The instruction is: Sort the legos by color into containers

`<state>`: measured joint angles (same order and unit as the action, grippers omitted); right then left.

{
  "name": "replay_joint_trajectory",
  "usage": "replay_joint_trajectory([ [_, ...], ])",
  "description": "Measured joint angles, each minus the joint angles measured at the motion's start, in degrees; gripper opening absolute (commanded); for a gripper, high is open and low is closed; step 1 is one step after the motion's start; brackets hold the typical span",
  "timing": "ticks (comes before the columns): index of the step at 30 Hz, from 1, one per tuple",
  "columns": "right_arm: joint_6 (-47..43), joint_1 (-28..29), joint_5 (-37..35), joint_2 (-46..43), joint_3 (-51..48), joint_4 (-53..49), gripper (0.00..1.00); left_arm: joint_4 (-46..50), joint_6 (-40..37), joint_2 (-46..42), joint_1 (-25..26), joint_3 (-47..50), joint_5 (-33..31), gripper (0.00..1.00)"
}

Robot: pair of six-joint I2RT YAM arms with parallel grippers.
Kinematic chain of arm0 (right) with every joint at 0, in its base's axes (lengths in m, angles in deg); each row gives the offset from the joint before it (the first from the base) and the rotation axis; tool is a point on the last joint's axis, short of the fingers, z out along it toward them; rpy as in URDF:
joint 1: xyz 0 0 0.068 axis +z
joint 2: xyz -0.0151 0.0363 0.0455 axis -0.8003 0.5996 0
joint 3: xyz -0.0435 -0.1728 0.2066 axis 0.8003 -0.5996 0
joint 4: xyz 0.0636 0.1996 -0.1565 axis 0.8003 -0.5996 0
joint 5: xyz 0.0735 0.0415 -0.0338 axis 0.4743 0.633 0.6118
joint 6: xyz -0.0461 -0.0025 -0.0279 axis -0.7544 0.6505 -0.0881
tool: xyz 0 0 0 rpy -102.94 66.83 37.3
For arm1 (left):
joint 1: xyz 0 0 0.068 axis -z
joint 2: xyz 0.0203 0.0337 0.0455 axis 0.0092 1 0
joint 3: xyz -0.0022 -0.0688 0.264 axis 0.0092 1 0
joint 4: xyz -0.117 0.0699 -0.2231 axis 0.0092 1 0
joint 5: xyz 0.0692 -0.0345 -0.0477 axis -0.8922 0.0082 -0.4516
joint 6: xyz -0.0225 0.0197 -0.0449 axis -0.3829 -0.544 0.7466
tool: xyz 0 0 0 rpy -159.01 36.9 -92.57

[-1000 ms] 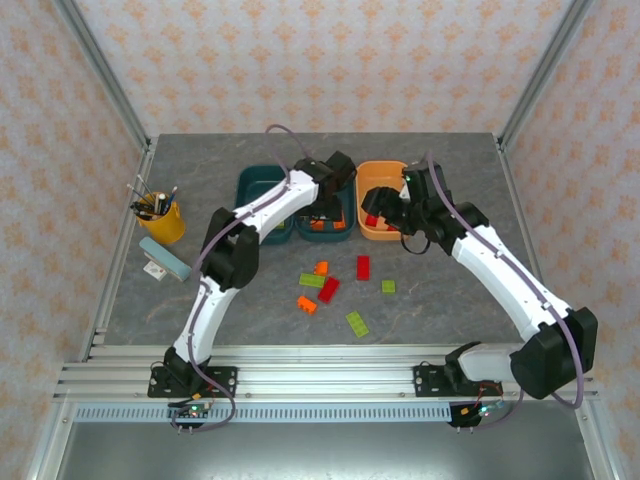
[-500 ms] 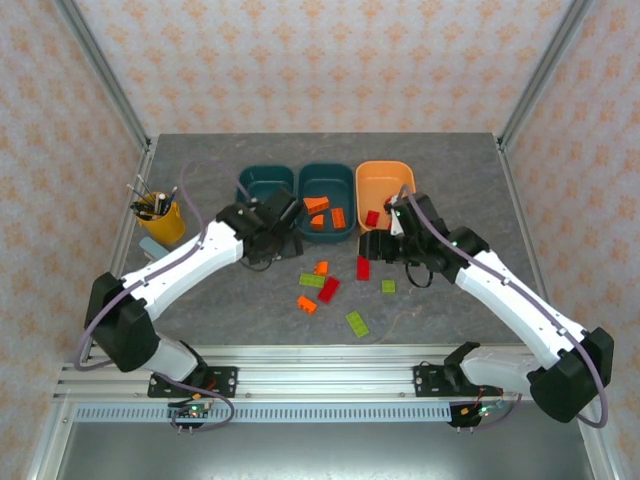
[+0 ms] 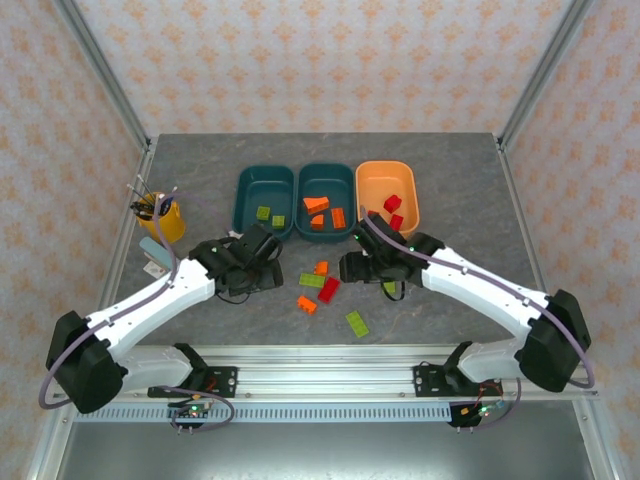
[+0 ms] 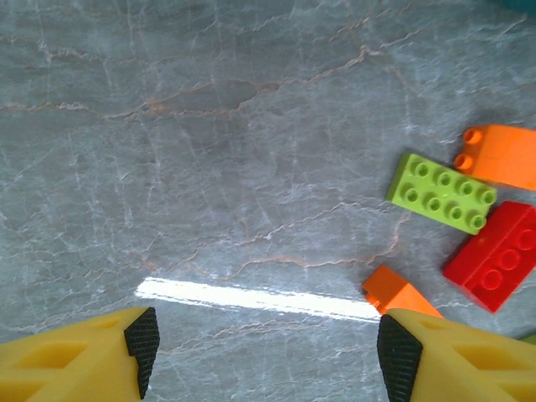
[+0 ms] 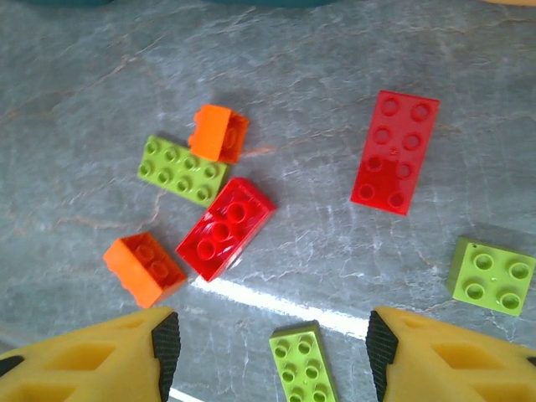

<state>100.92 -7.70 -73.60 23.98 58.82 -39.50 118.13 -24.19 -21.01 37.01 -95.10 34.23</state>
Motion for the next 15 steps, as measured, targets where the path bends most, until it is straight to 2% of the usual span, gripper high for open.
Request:
replay_joint_trajectory([
  [7,6.86,-0.61,-6.03,4.00,2.10,-1.22,0.66,-3.37,-1.05,-4.07,1.01,0.00,0.00,0.73],
  [15,8.94,-3.98,-5.70,15.65,2.58,0.07,0.69,-5.68,-2.10,-7.15,1.01,0.00,0.24,0.74],
])
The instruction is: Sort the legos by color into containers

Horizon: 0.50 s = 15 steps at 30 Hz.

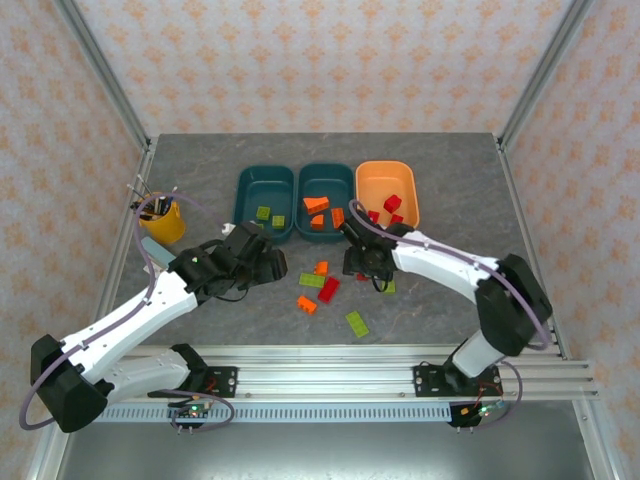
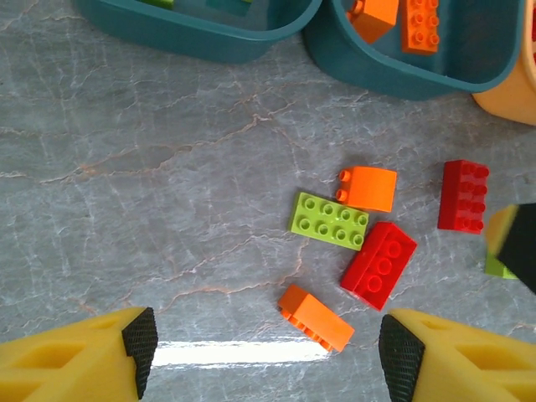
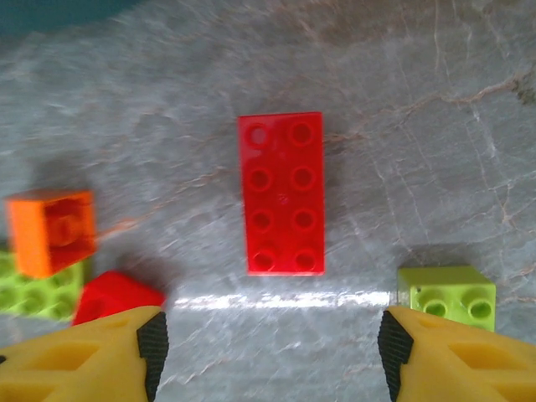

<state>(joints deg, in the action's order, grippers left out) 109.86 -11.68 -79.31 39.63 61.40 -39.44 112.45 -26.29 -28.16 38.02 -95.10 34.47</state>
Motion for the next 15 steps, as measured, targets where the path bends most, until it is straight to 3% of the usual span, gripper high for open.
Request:
replay_joint_trajectory([
  [7,-2.34,-4.04,1.73,6.01,0.39,2.60,0.60,-2.43,-0.46,-0.02,0.00,-0.02,1.51,0.74],
  [15,-4.72,-4.46,3.21,11.32,3.17,4.39,0.52,-3.17,-0.44,-0.02,0.00,-0.02,1.68,0.74],
])
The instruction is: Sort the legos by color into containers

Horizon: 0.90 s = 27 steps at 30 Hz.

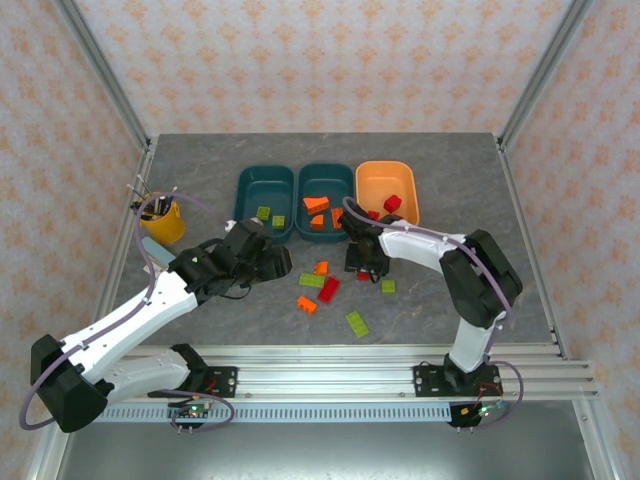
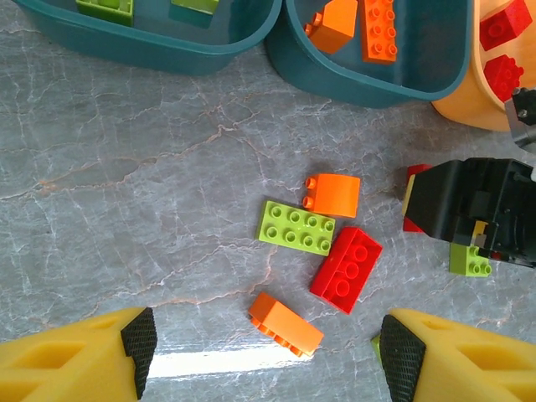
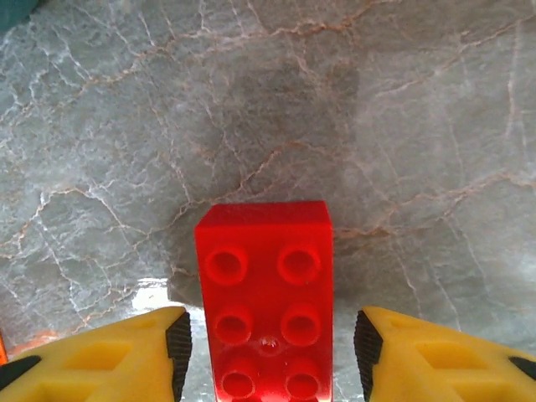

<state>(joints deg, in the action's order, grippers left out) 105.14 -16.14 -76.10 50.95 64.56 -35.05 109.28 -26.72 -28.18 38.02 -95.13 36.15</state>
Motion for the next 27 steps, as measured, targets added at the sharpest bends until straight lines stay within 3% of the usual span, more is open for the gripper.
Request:
replay_joint_trajectory([
  [7,-0.57,-0.22,-0.04,1.33,0.87,0.07,0.24,-0.26,0.00,0.02,0.00,0.00,0.00,0.74],
  [14,-1.38,-0.48,-1.33,-4.52,2.10,-3.30,0.22,-0.35,-0.02,3.52,0.00,-5.27,0.90,0.76],
  [20,-4.44,-6.38,-1.92,-10.40,14.84,-7.69,0.22,-1.38,-1.14,13.44,0.00,-19.96,1.55,0.78],
  [23,-6.97,-11.26,-1.33,-7.43,21.92,-8.74,0.21,-2.23,-2.21,19.15,-0.02,-26.45,2.08,0.78],
  [27,-9.86,-16.57,0.94,4.28,34.03,-10.45,0.21,-2.99,-2.86,27.58,-0.09,-34.49,2.78,0.78],
])
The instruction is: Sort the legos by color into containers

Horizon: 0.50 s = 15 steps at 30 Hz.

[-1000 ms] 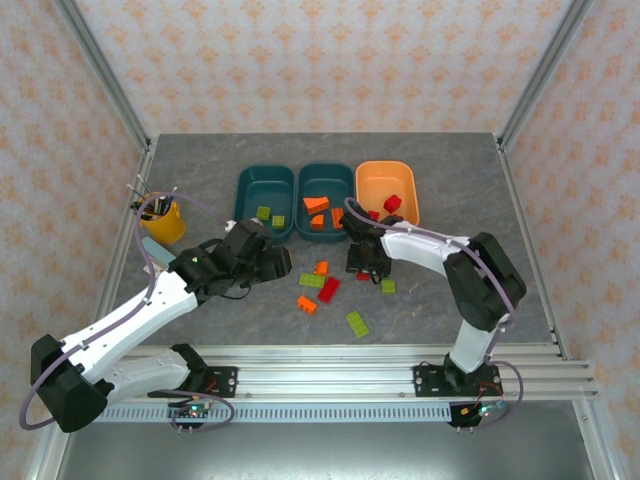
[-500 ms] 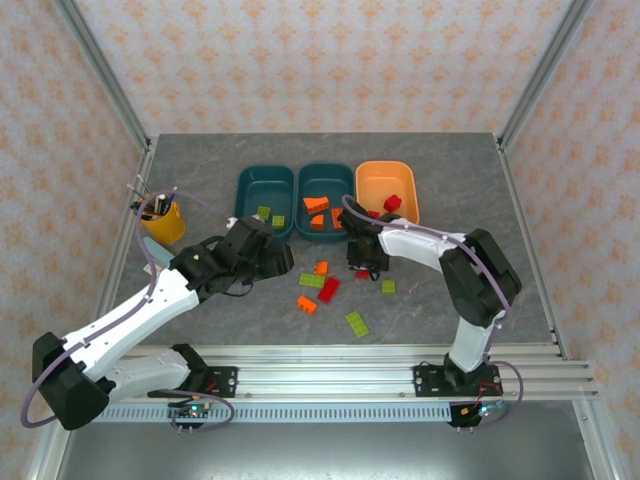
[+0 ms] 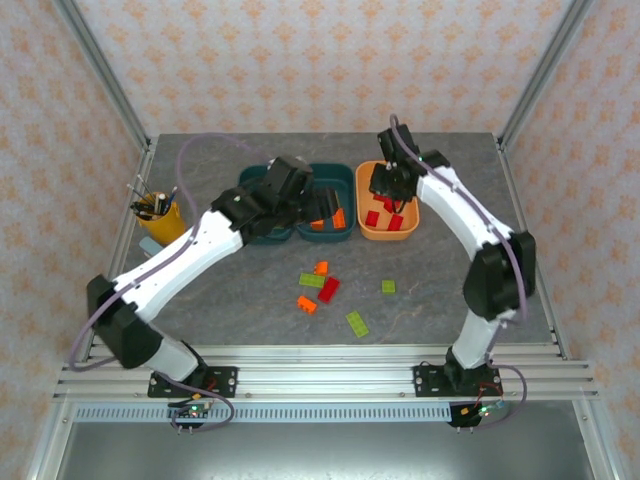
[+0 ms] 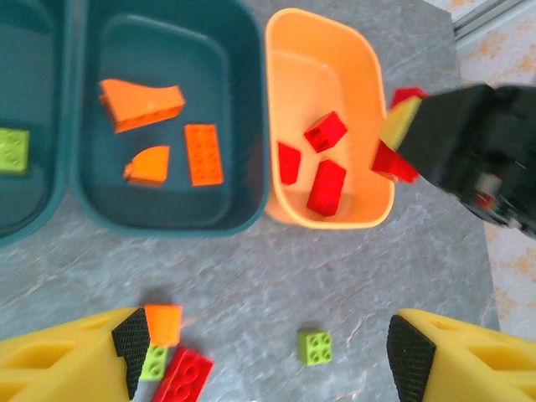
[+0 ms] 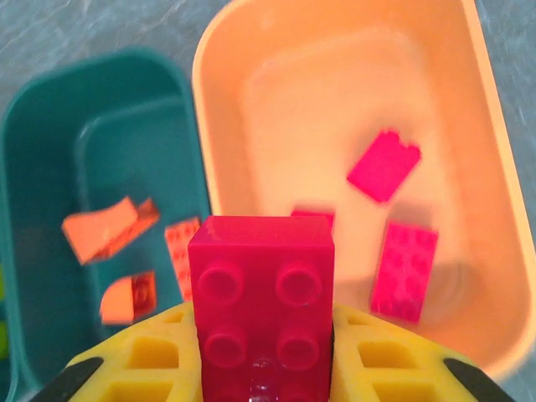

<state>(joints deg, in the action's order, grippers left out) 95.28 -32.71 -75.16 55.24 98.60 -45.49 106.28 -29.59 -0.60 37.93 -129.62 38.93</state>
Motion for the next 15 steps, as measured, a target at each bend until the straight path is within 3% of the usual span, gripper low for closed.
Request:
replay_joint_trajectory([
  [7,-1.33,-4.02,3.67,19.10,14.21,-2.99,0.22,0.02,-1.14,11.69,-1.09,-10.64,1.20,0.78],
  [15,-1.07,-4.42,6.62,28.26,22.43,-5.75,0.28,0.72,-1.22,15.82,-1.44,-13.25,1.31,0.78],
])
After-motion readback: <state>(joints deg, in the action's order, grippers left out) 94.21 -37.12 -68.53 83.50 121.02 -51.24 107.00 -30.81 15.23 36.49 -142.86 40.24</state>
